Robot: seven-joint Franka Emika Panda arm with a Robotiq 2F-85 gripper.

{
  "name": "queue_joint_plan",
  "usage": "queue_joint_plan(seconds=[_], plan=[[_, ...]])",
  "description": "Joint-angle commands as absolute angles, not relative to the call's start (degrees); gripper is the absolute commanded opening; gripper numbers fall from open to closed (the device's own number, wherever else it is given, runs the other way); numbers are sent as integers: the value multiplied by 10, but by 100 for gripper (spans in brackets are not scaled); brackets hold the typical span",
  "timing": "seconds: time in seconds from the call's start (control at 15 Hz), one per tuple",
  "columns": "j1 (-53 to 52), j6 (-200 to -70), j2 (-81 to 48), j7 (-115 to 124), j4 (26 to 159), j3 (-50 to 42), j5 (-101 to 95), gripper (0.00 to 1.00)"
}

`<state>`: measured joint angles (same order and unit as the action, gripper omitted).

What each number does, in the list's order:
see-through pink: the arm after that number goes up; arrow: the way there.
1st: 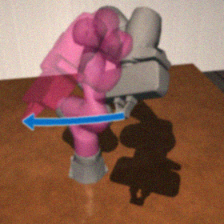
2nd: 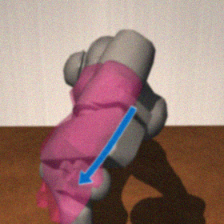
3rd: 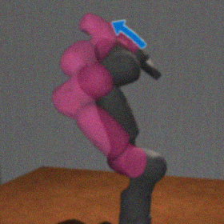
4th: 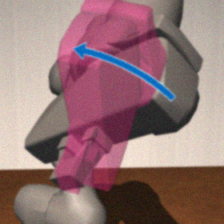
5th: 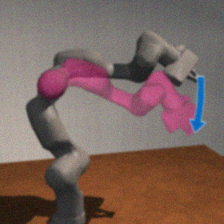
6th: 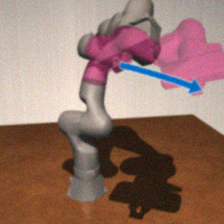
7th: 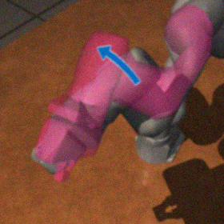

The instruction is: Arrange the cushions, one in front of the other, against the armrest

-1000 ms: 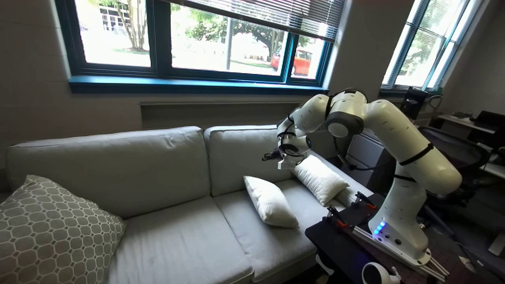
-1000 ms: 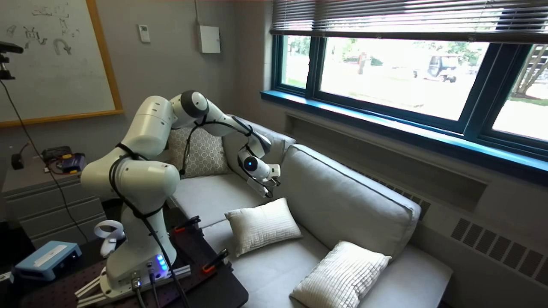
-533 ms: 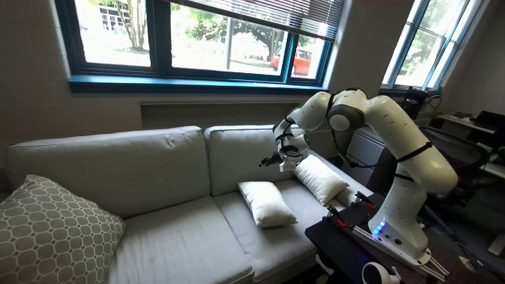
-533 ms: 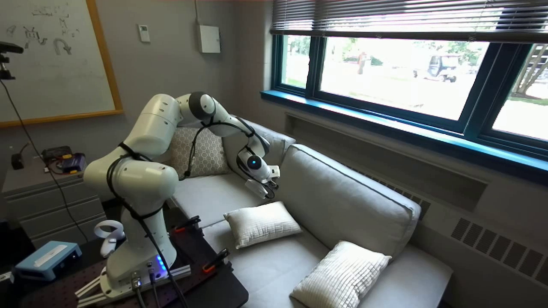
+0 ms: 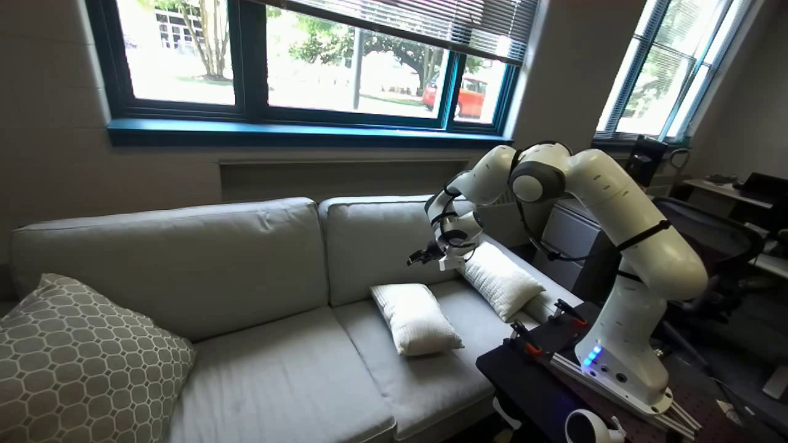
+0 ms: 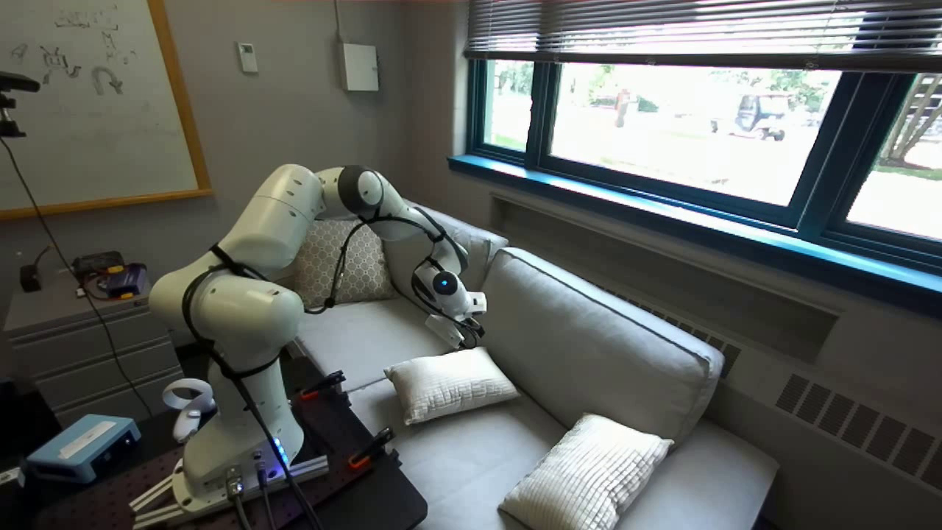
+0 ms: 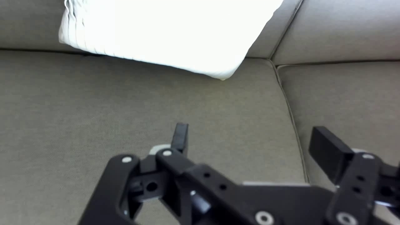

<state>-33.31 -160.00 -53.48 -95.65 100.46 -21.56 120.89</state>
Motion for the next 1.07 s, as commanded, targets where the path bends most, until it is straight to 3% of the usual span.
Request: queue_joint_plan(seconds=[0.0,0.13,0.2,0.33,0.47,0.53,0.6,0.67,0.73,1.0], plan=[[-262,-1644,-561,-860,944,-145,1096,100],[-282,-1641,-589,-770,918,-160,1050,100],[-244,-1674,-589,-736,901,-110,1006,100],[-288,-1671,-615,-652,881,-145,977,100],[-251,-1712,-616,-569,867,-85,889,100],[-295,-1704,-631,-518,865,-126,886,100],[-259,-1747,-630,-474,859,-67,815,100],[-268,-1762,-636,-429,864,-66,773,100],[-334,-1733,-655,-382,866,-137,783,100],[-449,-1636,-711,-215,856,-253,708,100]])
